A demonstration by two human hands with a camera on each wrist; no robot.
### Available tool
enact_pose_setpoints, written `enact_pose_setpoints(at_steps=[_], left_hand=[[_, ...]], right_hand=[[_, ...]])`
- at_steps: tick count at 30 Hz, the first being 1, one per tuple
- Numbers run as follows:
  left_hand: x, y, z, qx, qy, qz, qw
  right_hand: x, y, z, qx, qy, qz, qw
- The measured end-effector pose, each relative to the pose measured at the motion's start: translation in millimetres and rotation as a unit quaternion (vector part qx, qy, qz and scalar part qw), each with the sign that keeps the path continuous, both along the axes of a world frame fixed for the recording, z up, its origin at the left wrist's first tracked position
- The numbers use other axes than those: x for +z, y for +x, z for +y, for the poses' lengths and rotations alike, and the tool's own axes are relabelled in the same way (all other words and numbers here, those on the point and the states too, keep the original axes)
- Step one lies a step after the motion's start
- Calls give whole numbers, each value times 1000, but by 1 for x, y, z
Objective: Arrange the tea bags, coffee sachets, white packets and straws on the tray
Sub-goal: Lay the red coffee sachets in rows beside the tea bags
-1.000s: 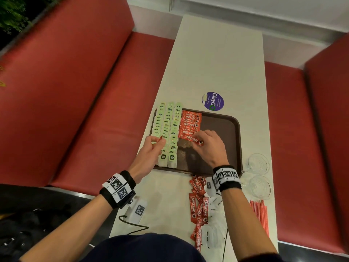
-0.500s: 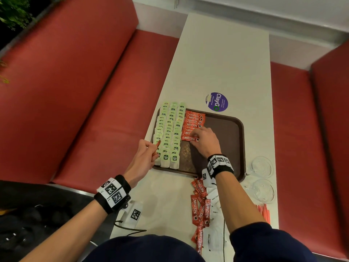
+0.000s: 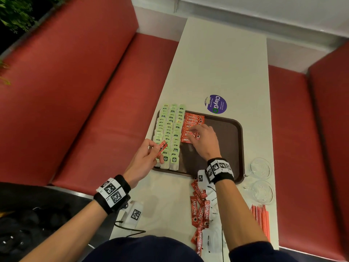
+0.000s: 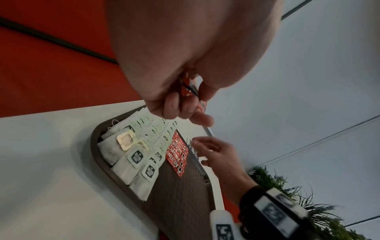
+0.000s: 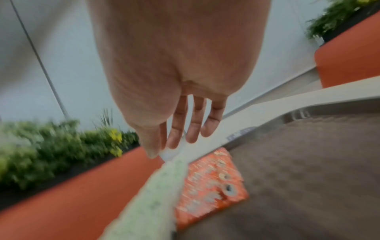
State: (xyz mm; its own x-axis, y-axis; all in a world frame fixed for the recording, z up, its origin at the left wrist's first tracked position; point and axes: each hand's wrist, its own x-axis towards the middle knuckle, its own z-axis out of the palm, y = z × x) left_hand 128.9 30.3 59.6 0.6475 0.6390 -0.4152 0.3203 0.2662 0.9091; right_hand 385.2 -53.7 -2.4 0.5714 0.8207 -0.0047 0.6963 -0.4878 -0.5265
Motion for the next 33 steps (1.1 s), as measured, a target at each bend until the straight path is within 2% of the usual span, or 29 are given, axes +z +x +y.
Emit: enact_pose_setpoints(at_steps=[2, 5, 7, 12, 18, 22, 25, 33], left_hand=[[6, 2, -1, -3, 0, -17, 1000], [14, 7, -2, -8, 3, -48, 999], [17, 10, -3, -14, 14, -64, 998], [23, 9, -5, -16, 15, -101, 995], [26, 4, -7, -45, 68, -109, 991], [29, 3, -9, -56, 92, -97, 989], [32, 2, -8, -25, 60, -107, 992], [22, 3, -5, 36, -6, -119, 992]], right_hand=[[28, -22, -4, -9, 74, 90, 993], [64, -59, -16, 19, 105, 250, 962], [70, -74, -27, 36, 133, 299, 944], [82, -85, -58, -13, 223, 401, 888], [88, -97, -82, -35, 259, 445, 857], [88, -101, -82, -62, 262, 417, 868], [89, -97, -83, -88, 272, 390, 875], [87, -91, -82, -111, 273, 387, 874]])
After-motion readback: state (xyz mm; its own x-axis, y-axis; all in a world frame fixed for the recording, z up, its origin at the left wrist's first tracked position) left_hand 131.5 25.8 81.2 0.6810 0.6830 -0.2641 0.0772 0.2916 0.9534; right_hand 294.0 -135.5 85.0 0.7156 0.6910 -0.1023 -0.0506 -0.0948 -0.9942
